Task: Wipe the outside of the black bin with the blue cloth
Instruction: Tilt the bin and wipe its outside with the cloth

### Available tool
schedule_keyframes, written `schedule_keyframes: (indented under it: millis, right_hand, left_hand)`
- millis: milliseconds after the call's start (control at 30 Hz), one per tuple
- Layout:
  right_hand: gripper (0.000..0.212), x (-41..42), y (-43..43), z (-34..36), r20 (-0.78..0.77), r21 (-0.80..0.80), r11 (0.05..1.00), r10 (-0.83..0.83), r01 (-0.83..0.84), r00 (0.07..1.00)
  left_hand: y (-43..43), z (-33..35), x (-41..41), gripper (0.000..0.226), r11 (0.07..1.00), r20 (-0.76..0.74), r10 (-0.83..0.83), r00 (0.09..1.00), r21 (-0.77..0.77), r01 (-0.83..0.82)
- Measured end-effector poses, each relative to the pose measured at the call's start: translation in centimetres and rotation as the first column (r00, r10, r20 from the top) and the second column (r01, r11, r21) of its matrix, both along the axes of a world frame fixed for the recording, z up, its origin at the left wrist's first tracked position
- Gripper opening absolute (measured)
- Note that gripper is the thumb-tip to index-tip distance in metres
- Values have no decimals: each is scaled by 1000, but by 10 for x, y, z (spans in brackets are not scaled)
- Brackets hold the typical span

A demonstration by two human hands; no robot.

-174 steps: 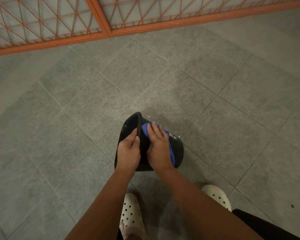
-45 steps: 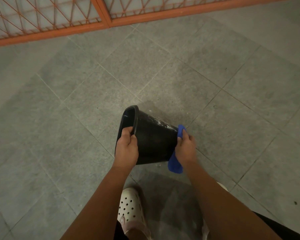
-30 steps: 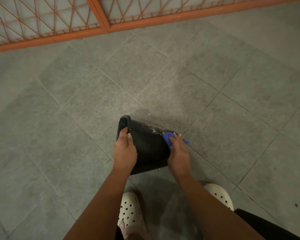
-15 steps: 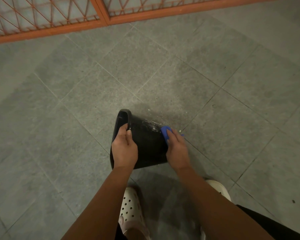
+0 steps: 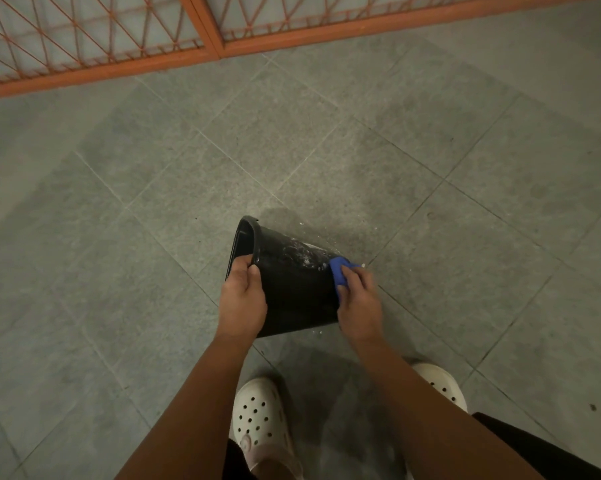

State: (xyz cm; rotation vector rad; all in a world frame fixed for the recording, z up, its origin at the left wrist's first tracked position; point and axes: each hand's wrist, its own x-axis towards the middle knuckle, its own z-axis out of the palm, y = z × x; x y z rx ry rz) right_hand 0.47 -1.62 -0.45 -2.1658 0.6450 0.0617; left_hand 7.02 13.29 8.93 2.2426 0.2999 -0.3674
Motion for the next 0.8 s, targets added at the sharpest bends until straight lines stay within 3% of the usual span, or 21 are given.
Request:
schedule_keyframes:
  millis: [133, 300, 400, 500, 567, 700, 800]
  right_hand:
    - [45, -3, 19, 2, -27, 49, 996, -68, 70, 997]
    - [47, 3, 17, 4, 133, 20, 1000, 21, -24, 991]
    - [44, 5, 8, -2, 47, 13, 998, 63, -64, 997]
    - [47, 5, 22, 3, -61, 23, 997, -77, 78, 995]
    - [49, 3, 35, 11, -38, 9, 995, -104, 104, 994]
    - [53, 11, 33, 16, 94, -2, 1000, 10, -9, 996]
    - [49, 20, 16, 7, 5, 19, 1000, 23, -23, 1000]
  left_hand:
    - [-6, 3, 6, 26, 999, -86, -2, 996, 51, 6]
    - [-7, 7, 4, 31, 999, -110, 9, 994, 42, -4]
    - [-9, 6, 2, 33, 999, -125, 39, 991, 24, -36]
    - [-12, 4, 1, 33, 1000, -132, 22, 991, 4, -22]
    - [-15, 3, 1, 35, 1000, -128, -7, 992, 8, 8]
    - [-14, 0, 3, 35, 1000, -154, 4, 988, 3, -3]
    - [-11, 0, 1, 35, 999, -160, 31, 987, -8, -32]
